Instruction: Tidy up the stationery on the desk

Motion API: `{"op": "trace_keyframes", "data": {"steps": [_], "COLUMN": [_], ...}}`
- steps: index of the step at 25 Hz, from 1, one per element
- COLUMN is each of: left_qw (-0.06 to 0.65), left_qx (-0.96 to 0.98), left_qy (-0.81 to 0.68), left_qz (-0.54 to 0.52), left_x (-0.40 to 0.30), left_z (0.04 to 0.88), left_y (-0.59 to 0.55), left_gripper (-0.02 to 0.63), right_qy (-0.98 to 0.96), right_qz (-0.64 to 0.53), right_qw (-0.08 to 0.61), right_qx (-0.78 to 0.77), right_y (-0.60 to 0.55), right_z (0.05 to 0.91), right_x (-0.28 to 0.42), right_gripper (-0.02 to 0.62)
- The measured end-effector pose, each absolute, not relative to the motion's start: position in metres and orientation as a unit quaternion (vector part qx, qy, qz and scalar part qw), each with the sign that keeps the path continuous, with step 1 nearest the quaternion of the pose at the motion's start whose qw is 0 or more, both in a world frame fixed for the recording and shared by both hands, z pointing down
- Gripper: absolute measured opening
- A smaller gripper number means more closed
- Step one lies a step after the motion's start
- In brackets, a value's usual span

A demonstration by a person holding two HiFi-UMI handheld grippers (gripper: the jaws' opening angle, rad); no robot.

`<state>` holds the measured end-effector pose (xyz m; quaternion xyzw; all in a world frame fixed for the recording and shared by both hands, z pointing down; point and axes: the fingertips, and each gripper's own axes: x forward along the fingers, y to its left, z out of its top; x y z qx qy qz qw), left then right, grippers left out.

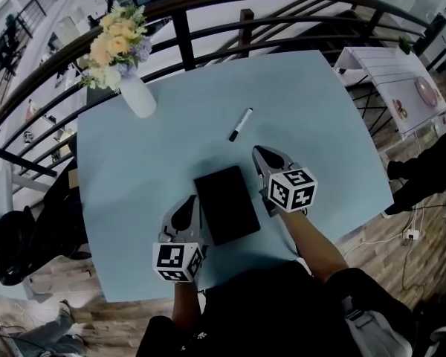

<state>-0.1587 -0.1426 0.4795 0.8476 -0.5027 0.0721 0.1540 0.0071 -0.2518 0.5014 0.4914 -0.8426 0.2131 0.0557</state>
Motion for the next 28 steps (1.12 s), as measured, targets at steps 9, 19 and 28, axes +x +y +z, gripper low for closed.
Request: {"op": "trace_keyframes", "data": {"steps": [9,19,28], "left_qw": [0.169,0.177,0.186], "left_qx": [0.844,0.838,0.836], "left_qy": [-0.504,-0.512,-0.512], "left_qz": [0.065,0.066,0.068], "left_x": [-0.182,-0.199,-0.200], "left_z": [0.487,0.494,0.501], "left_y": [-0.157,-0.169,-0.174], "left_gripper": [-0.007,-0.008,-0.008], "right_qy": [-0.820,-0.789,-0.749], "right_qz": [0.227,0.243,0.273], "right_qw": [0.059,0.090,0.136], "right_qx": [0.523,0.558,0.588], "right_y": [-0.305,-0.356,-0.387], "right_z": [0.516,0.550,0.592], "right_x": [-0.002,0.000,0.012], "right_gripper": [0.008,0.035,0.080]}}
